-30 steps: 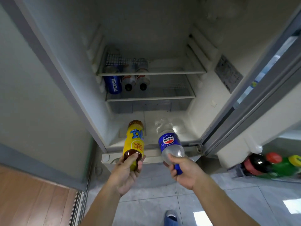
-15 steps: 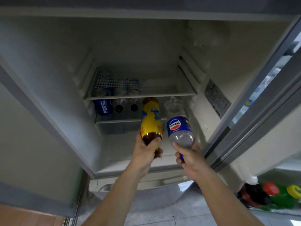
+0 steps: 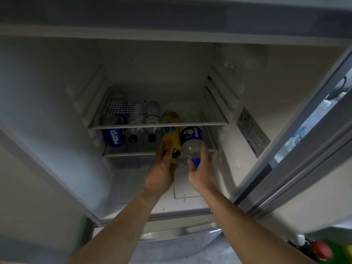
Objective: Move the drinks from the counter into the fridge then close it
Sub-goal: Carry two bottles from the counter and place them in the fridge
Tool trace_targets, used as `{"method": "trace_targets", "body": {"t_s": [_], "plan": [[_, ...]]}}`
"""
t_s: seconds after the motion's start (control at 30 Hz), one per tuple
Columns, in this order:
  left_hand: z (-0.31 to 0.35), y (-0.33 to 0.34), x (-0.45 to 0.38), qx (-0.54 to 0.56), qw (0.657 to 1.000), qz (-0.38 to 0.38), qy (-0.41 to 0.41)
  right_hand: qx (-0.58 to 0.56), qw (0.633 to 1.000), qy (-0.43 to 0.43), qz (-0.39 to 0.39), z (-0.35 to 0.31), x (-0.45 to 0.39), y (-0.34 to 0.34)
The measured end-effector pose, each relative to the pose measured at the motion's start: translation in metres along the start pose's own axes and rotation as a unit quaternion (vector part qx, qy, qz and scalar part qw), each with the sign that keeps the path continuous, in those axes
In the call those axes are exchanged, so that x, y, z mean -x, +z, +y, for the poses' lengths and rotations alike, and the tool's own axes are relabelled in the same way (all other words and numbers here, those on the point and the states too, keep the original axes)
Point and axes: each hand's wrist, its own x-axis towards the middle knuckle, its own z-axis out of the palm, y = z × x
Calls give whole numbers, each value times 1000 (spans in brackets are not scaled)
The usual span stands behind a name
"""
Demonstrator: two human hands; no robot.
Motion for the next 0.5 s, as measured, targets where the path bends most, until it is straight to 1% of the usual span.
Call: {"method": "trace_targets", "body": {"t_s": [0.07,0.1,0.2,0.33,0.4,0.5], "plan": [[1,-5,-11,-114,993,0,-11,40,999,0,10,-3,-10,3],[5,-8,-18,-136,990,-10,-22,60,998,-2,12,-6,-17,5],[19,-14,-44,-111,990,-59,-64,112,993,-2,-23,-13,-39,5],[24,-24,-75,-107,987,-101,-70,187,979,38,-77,-22,-71,-1],[21,-27,-77,-100,985,-121,-65,220,970,49,-88,-27,-79,-2],[20,-27,-73,-97,986,-122,-63,241,965,58,-87,-29,-82,-1]]}}
